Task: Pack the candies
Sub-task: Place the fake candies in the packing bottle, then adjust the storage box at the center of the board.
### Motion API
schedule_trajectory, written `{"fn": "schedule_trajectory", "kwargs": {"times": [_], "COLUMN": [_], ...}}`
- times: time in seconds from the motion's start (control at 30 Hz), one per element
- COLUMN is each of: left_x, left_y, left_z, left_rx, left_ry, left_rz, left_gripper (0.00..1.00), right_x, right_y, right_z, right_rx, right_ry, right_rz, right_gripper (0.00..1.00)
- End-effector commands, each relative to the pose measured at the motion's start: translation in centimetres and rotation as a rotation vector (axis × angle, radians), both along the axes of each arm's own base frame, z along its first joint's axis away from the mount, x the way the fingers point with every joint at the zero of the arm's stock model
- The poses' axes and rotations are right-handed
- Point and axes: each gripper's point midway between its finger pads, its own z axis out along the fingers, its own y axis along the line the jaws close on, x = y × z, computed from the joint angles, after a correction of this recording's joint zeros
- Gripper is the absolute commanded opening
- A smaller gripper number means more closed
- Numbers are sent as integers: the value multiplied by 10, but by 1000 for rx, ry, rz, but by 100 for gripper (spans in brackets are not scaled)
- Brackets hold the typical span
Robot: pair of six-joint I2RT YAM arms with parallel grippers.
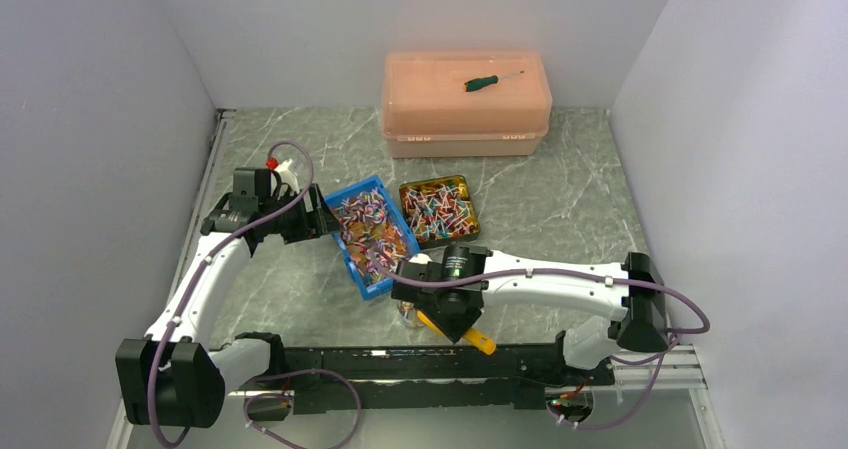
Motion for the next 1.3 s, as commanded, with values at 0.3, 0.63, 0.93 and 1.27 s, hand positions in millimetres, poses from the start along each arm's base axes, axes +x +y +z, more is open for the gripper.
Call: {"fn": "schedule_trajectory", "kwargs": {"times": [0.3,0.63,0.93,1.27], "left_x": [3,-4,-10,-18], "left_y": [-5,-8,-7,-20], "left_z": [5,0,2,-8], "left_rx": [-35,-26,39,102], "left_ry": [-25,8,131,233], "left_rz": [-27,-27,-16,12], "left_gripper": [77,77,78,71], "right_x": [9,21,26,36], "right_y": [-4,-7,-9,-5], "right_z": [35,47,45,52], "right_rx": [114,174,221,347], "right_ry": [-14,-75,-106,-178], "right_rz": [-55,-84,-95,-147], "right_gripper": [0,0,0,0]}}
